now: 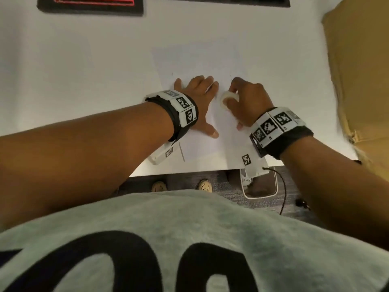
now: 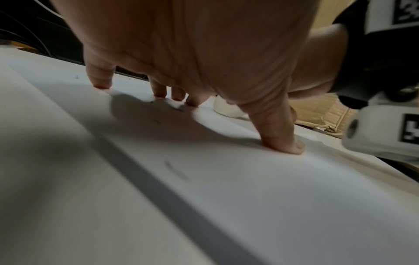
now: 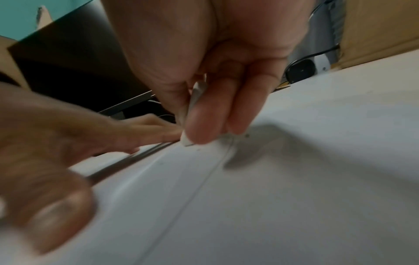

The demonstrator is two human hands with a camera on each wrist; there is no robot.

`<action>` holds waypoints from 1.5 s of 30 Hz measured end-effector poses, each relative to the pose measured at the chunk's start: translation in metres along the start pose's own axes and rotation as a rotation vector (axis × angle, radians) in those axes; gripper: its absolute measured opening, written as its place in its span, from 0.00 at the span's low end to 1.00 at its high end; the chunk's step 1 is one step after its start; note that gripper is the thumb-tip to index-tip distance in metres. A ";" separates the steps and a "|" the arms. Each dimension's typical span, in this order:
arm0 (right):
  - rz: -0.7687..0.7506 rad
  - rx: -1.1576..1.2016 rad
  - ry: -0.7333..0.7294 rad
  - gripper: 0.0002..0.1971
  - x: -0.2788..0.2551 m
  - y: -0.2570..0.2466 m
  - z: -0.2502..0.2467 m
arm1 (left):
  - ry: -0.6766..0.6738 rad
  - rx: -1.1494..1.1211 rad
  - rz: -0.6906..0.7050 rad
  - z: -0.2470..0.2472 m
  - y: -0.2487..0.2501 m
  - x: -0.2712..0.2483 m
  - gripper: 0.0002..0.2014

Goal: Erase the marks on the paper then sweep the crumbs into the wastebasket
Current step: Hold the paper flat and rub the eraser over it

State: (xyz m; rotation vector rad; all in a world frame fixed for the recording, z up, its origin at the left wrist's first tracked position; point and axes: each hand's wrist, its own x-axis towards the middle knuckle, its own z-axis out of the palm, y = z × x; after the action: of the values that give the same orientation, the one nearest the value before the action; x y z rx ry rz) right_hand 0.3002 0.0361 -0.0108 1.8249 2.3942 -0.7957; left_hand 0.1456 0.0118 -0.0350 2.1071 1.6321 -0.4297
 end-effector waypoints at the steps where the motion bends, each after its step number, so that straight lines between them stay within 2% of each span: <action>1: -0.030 -0.009 -0.042 0.06 -0.007 0.000 0.005 | 0.003 -0.002 0.002 0.000 0.000 0.000 0.65; 4: -0.044 0.017 -0.146 0.04 -0.021 0.001 0.009 | 0.006 -0.007 -0.002 0.001 -0.001 0.001 0.65; 8: 0.014 0.032 0.021 0.06 0.003 0.005 -0.003 | -0.009 0.003 -0.014 0.000 0.001 0.001 0.65; 12: -0.053 0.015 -0.134 0.06 -0.020 0.001 0.010 | 0.023 -0.004 -0.008 0.001 0.000 0.001 0.65; 17: 0.030 0.040 0.028 0.06 0.007 0.006 -0.004 | 0.005 -0.007 -0.020 0.000 0.002 0.001 0.64; 21: -0.024 0.048 -0.105 0.05 -0.009 0.007 0.005 | 0.016 -0.007 -0.012 0.000 0.000 0.001 0.65; 25: 0.070 0.107 0.037 0.06 0.011 0.014 -0.011 | -0.003 -0.016 -0.021 -0.001 0.002 0.001 0.65; 28: -0.019 0.064 -0.044 0.05 -0.002 0.010 -0.001 | 0.010 -0.018 -0.024 0.000 0.002 0.002 0.65; 30: -0.009 0.069 -0.077 0.04 -0.004 0.011 0.001 | 0.008 -0.013 -0.024 -0.001 0.002 0.002 0.65; 34: 0.087 0.129 0.042 0.06 0.014 0.017 -0.013 | -0.005 -0.014 -0.034 -0.001 0.003 0.003 0.65; 38: 0.009 0.083 -0.076 0.04 -0.001 0.014 0.001 | 0.013 -0.012 -0.041 0.000 0.004 0.002 0.65; 43: 0.062 0.109 0.017 0.05 0.012 0.018 -0.012 | -0.001 -0.031 -0.043 -0.001 0.004 0.003 0.64; 45: 0.001 0.081 -0.048 0.04 0.002 0.011 -0.003 | 0.010 -0.029 -0.046 -0.001 0.004 0.003 0.65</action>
State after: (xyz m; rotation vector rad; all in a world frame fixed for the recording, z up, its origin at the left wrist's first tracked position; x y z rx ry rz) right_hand 0.3110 0.0409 -0.0126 1.8130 2.3650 -0.9387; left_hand 0.1505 0.0137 -0.0352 2.0576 1.6848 -0.4087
